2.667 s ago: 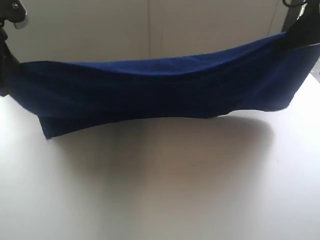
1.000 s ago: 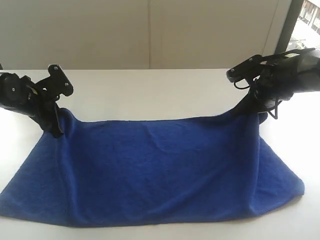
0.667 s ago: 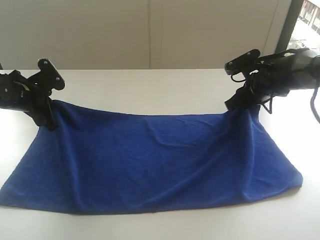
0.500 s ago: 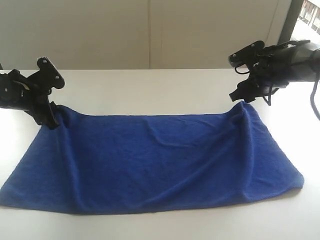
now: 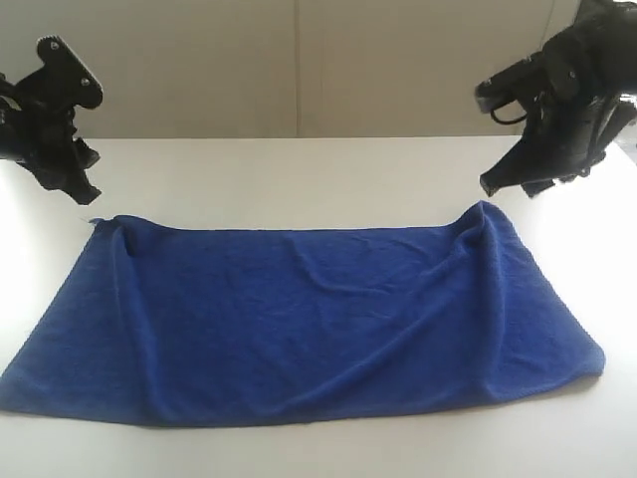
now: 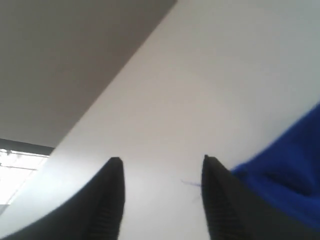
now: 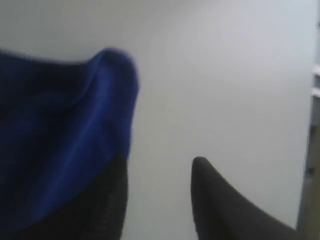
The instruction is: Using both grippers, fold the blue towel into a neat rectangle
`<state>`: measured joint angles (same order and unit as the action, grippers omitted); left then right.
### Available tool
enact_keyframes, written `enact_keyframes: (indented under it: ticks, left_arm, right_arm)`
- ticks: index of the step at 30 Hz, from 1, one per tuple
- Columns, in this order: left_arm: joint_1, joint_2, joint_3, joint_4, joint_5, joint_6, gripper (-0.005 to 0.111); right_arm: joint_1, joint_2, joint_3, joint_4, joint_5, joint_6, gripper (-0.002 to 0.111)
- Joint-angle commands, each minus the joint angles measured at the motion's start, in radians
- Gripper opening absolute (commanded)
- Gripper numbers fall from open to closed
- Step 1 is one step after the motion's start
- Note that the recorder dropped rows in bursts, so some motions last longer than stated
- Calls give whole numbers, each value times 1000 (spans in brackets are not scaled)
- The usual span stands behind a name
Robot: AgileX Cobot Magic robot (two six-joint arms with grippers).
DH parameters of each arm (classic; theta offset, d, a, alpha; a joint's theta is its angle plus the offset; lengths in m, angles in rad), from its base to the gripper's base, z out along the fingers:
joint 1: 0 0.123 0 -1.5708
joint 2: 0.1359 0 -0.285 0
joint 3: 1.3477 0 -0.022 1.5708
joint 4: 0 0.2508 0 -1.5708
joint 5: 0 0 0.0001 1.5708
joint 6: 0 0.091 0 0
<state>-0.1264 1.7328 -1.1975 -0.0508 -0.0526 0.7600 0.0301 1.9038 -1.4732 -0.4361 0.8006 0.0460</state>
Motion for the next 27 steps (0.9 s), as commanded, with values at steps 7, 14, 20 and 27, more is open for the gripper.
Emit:
enact_keyframes:
  ticks: [7, 14, 20, 27]
  left_arm:
    - [4, -99, -1, -23, 668, -46, 1]
    - [4, -77, -1, -58, 715, -47, 0]
    - [4, -77, -1, -58, 706, -47, 0]
    - [4, -77, -1, -58, 674, -47, 0]
  right_arm:
    - [-14, -40, 101, 221, 309, -208, 1]
    - [-14, -40, 268, 235, 211, -201, 0]
    - [-14, -40, 371, 219, 165, -172, 0]
    - [-14, -40, 465, 165, 137, -115, 0]
